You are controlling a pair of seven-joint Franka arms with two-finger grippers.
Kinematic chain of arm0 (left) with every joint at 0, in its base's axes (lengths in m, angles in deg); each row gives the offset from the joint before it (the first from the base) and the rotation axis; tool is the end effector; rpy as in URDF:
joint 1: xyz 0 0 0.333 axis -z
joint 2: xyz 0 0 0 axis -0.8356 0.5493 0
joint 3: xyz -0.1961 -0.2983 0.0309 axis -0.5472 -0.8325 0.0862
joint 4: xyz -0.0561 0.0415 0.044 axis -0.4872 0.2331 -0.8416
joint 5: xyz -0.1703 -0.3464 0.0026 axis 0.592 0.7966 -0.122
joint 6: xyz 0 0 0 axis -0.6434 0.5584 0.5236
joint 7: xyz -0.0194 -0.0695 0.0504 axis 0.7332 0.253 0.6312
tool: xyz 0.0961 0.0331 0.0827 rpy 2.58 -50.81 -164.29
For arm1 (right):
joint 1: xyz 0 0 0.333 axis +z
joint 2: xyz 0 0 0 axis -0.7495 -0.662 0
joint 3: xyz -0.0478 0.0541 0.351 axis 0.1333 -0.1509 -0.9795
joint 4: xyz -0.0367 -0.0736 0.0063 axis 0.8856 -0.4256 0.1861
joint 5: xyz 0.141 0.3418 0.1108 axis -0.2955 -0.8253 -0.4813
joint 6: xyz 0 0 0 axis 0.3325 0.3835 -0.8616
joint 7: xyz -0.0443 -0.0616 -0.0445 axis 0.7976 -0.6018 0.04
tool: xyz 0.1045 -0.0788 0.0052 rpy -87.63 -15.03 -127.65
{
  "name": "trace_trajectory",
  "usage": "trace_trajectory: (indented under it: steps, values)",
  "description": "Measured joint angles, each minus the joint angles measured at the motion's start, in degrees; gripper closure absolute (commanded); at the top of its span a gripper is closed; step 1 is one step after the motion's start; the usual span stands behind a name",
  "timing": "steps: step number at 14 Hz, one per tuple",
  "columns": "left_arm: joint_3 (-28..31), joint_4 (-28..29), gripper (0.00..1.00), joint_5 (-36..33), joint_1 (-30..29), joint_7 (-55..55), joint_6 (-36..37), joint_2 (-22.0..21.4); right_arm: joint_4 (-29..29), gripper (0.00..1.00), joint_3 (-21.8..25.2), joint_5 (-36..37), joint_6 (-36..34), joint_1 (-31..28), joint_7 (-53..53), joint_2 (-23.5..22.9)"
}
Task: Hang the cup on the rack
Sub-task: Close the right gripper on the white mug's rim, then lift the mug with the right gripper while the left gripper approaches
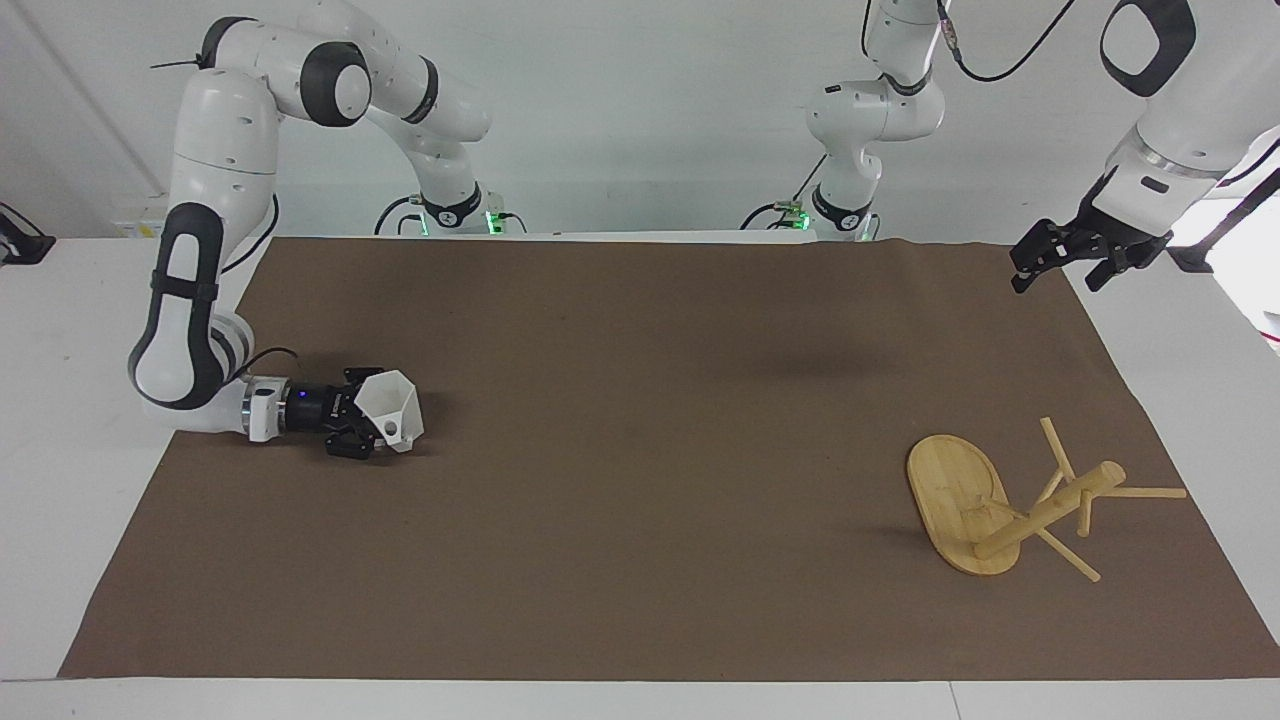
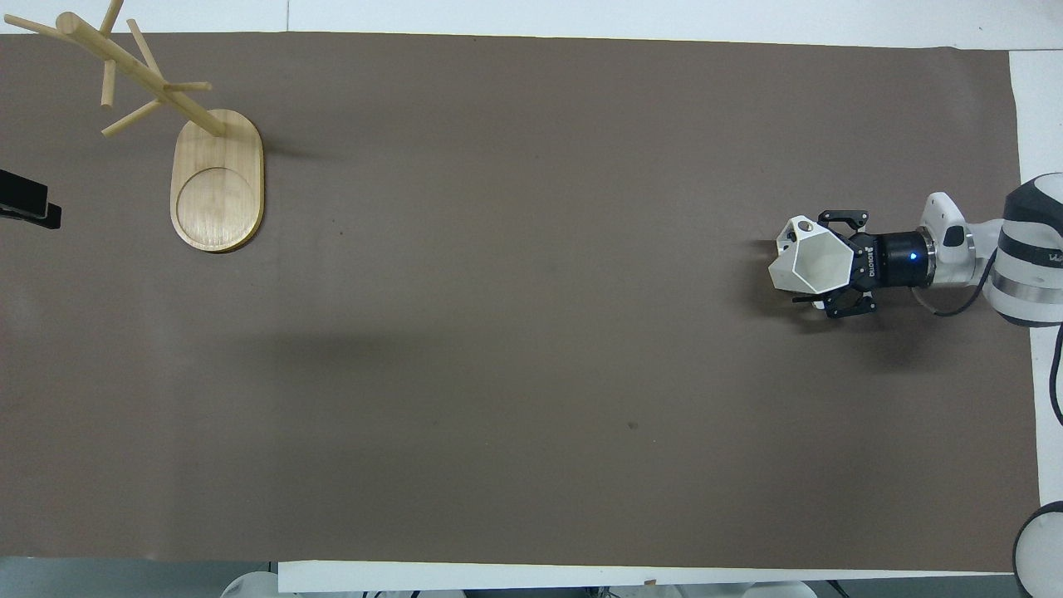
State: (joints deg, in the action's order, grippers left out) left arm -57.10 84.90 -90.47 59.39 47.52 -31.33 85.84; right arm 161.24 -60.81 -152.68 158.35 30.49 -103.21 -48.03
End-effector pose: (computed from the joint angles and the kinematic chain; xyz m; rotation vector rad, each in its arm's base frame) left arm 0.5464 -0.0191 0.6412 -3.1268 0.1392 0.0599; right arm 0.5748 -0.1182 0.2293 -1.3293 -1.4190 -1.0912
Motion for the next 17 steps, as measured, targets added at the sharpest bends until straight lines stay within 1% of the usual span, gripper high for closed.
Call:
trace_trajectory:
  steps: [1,2,4,5,8,10,13,15,17]
  values:
    - [0.0,0.0,0.0,0.0,0.0,0.0,0.0,0.0,0.2,0.26,0.0,0.0,0.0,0.0,0.0,0.0]
    - [0.0,0.0,0.0,0.0,0.0,0.0,0.0,0.0,0.2,0.41,0.0,0.0,0.0,0.2,-0.1,0.0]
    - [0.0,0.0,0.0,0.0,0.0,0.0,0.0,0.0,0.3,0.62,0.0,0.0,-0.1,0.6,-0.1,0.1]
    - [0.0,0.0,0.0,0.0,0.0,0.0,0.0,0.0,0.3,0.69,0.0,-0.1,0.0,0.8,-0.1,0.1]
    - [0.0,0.0,0.0,0.0,0.0,0.0,0.0,0.0,0.3,0.69,-0.1,-2.5,0.8,3.2,0.8,0.1]
    - [0.0,0.0,0.0,0.0,0.0,0.0,0.0,0.0,0.3,0.72,-0.1,-6.5,2.3,7.2,4.0,1.0]
    - [0.0,0.0,0.0,0.0,0.0,-0.1,0.0,0.0,0.3,0.72,-0.3,-16.4,8.6,17.1,11.0,3.6]
    - [-0.2,0.0,0.0,0.0,0.1,-2.9,-0.2,0.0,-0.1,0.72,-0.4,-24.3,15.5,25.3,15.7,4.5]
    - [-0.5,0.2,0.0,0.0,2.3,-6.6,-0.7,0.0,-1.3,0.72,-0.6,-31.6,22.6,33.8,20.5,4.8]
